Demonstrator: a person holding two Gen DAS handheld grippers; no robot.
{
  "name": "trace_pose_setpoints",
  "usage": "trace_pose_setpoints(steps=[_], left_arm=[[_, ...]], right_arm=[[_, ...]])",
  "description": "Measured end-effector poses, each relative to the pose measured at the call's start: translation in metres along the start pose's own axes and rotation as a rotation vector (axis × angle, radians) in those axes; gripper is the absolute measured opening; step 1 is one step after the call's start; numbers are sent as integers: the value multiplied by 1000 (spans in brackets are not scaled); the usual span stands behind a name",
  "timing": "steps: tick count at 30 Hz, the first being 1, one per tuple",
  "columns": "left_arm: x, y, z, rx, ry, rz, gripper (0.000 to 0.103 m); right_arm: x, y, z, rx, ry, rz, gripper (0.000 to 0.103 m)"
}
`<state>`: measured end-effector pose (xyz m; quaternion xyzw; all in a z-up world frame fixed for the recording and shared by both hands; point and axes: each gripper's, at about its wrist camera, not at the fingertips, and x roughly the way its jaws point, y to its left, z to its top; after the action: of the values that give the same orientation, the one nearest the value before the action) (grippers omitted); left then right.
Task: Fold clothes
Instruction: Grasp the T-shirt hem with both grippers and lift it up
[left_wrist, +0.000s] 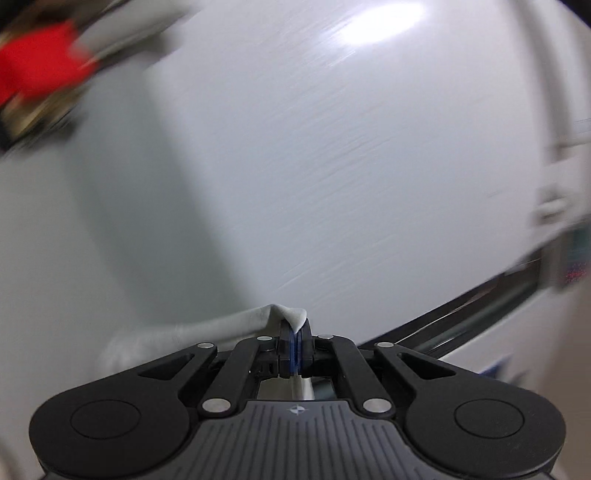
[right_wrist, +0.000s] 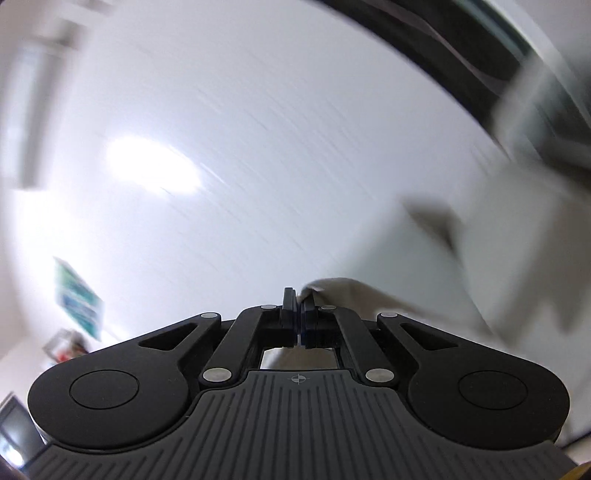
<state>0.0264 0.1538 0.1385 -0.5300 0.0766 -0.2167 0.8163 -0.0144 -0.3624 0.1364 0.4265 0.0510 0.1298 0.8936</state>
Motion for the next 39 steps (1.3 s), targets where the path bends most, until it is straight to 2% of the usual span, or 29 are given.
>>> trace_pose_setpoints(steps=[2, 5, 6, 8, 13, 15, 17, 22, 24, 25, 27, 28, 30, 33, 34, 36, 39], left_arm=[[-16, -33, 5, 48, -80, -62, 0], [-38, -67, 4, 90, -146, -149, 0], [-45, -77, 1, 143, -181, -153, 0], [-55, -93, -6, 248, -243, -125, 0], [-47, -89, -6, 232, -209, -92, 0], [-30, -78, -1, 225, -190, -50, 0], [0, -58, 6, 203, -137, 21, 0], [91, 18, 22, 225, 34, 291, 0], [130, 44, 26, 227, 81, 378, 0], [147, 49, 30, 226, 88, 391, 0], [167, 33, 46, 274, 41, 343, 0], [173, 21, 55, 305, 7, 296, 0], [173, -3, 67, 359, -57, 199, 0], [167, -16, 72, 411, -98, 135, 0], [163, -9, 67, 409, -92, 137, 0], [156, 8, 57, 399, -71, 147, 0], [148, 57, 24, 371, -13, 244, 0]], right_arm=[[-18, 33, 15, -90, -64, 26, 1], [-35, 56, 32, -59, -41, 88, 1], [-44, 63, 35, -77, -66, 122, 1], [-56, 75, 38, -132, -75, 93, 1], [-46, 70, 40, -94, 0, 94, 1], [-32, 61, 43, -73, 32, 57, 1], [13, 43, 40, -52, 100, -10, 1], [140, -2, 16, -86, 279, -232, 1], [188, -14, 11, -102, 305, -289, 1], [208, -19, 10, -112, 306, -315, 1], [233, -7, 30, -158, 236, -307, 1], [243, 3, 41, -192, 194, -290, 1], [244, 30, 72, -260, 111, -240, 1], [227, 46, 89, -299, 50, -191, 1], [221, 45, 91, -304, 39, -180, 1], [217, 22, 78, -275, 78, -204, 1], [215, -21, 51, -217, 155, -255, 1]])
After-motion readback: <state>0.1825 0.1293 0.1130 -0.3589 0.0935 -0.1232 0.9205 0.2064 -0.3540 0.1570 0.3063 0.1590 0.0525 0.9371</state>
